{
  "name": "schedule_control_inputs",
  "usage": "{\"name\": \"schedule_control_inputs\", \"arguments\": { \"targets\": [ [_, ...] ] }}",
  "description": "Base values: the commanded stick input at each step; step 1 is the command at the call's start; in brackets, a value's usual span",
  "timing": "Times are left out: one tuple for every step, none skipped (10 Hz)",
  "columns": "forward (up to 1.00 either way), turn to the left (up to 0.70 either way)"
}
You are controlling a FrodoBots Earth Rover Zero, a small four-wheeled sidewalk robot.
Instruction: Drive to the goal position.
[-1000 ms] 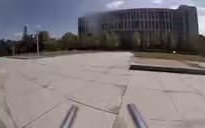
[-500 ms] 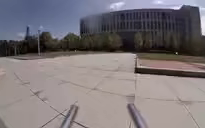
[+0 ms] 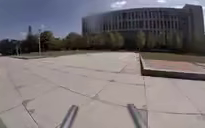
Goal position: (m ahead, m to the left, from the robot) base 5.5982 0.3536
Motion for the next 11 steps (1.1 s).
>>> {"name": "schedule_control_inputs", "arguments": {
  "targets": [
    [0.7, -0.19],
    [0.7, 0.0],
    [0.7, 0.0],
    [0.7, 0.0],
    [0.7, 0.0],
    [0.7, 0.0],
    [0.7, 0.0],
    [0.7, 0.0],
    [0.7, -0.14],
    [0.7, -0.28],
    [0.7, -0.35]
  ]
}}
